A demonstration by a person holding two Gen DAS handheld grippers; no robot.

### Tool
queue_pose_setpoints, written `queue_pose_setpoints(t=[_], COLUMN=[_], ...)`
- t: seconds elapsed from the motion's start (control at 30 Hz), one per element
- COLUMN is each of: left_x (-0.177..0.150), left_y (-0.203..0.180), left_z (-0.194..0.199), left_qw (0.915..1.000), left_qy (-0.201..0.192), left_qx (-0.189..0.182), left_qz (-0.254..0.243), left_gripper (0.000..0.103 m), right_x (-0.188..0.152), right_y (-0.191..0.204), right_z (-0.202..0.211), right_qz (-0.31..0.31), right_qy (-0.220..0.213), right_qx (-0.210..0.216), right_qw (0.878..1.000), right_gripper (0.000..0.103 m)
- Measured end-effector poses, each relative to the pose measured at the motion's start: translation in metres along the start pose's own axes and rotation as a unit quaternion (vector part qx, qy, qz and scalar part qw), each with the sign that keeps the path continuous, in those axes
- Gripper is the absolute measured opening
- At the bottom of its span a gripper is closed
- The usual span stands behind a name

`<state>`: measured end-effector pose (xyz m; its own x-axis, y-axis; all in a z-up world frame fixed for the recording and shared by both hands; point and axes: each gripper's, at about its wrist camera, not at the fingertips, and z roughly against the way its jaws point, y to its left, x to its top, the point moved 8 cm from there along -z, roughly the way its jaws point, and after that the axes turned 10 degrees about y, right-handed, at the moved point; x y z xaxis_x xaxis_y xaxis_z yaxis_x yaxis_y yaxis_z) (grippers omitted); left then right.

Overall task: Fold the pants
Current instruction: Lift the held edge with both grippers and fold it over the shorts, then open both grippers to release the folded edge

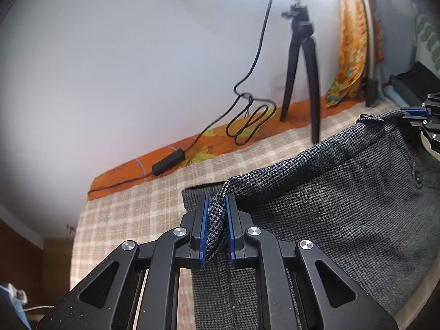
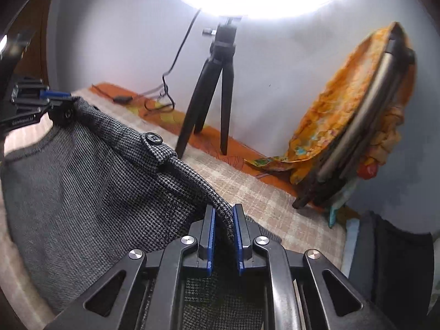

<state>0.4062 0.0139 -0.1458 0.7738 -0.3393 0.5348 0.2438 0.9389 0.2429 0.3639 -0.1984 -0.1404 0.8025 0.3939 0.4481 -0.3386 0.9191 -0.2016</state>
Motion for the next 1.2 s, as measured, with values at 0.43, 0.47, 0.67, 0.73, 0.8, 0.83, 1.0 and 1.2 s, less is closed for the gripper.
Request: queue_pose_setpoints(t=[0.43, 0.47, 0.67, 0.73, 0.8, 0.83, 1.0, 1.2], left_x=[0.007, 0.007, -0.015, -0.033, -0.056, -0.071, -0.131, -0.171], left_y=[0.007, 0.011, 0.043, 0.05, 0.052, 0.052, 0.041, 0.034], left_z=[-0.017, -0.009, 0.043, 0.056, 0.064, 0.067, 0.071, 0.054], left_qw=[0.9986, 0.9984, 0.9974, 0.9966, 0.9947, 0.993, 0.9848, 0.9703], left_qy=[0.012, 0.005, -0.023, -0.017, -0.004, 0.006, 0.038, 0.068], left_qx=[0.049, 0.053, 0.039, 0.014, -0.016, -0.029, -0.07, -0.105], left_qz=[0.013, 0.019, 0.057, 0.08, 0.102, 0.114, 0.154, 0.207], left_gripper=[0.032, 0.035, 0.049, 0.051, 0.051, 0.051, 0.051, 0.051], right_x=[0.011, 0.012, 0.0, -0.018, -0.044, -0.059, -0.13, -0.169], right_y=[-0.007, -0.008, -0.036, -0.048, -0.052, -0.05, -0.033, -0.004], right_z=[-0.05, -0.049, -0.002, 0.019, 0.037, 0.044, 0.062, 0.07], right_qz=[0.005, 0.001, -0.061, -0.117, -0.174, -0.194, -0.274, -0.352], right_qy=[0.047, 0.049, 0.025, 0.017, 0.012, 0.015, 0.058, 0.053], right_qx=[-0.051, -0.06, -0.072, -0.04, 0.002, 0.022, 0.066, 0.159], right_qw=[0.998, 0.997, 0.995, 0.992, 0.985, 0.981, 0.958, 0.921], right_gripper=[0.011, 0.015, 0.051, 0.063, 0.068, 0.068, 0.077, 0.077])
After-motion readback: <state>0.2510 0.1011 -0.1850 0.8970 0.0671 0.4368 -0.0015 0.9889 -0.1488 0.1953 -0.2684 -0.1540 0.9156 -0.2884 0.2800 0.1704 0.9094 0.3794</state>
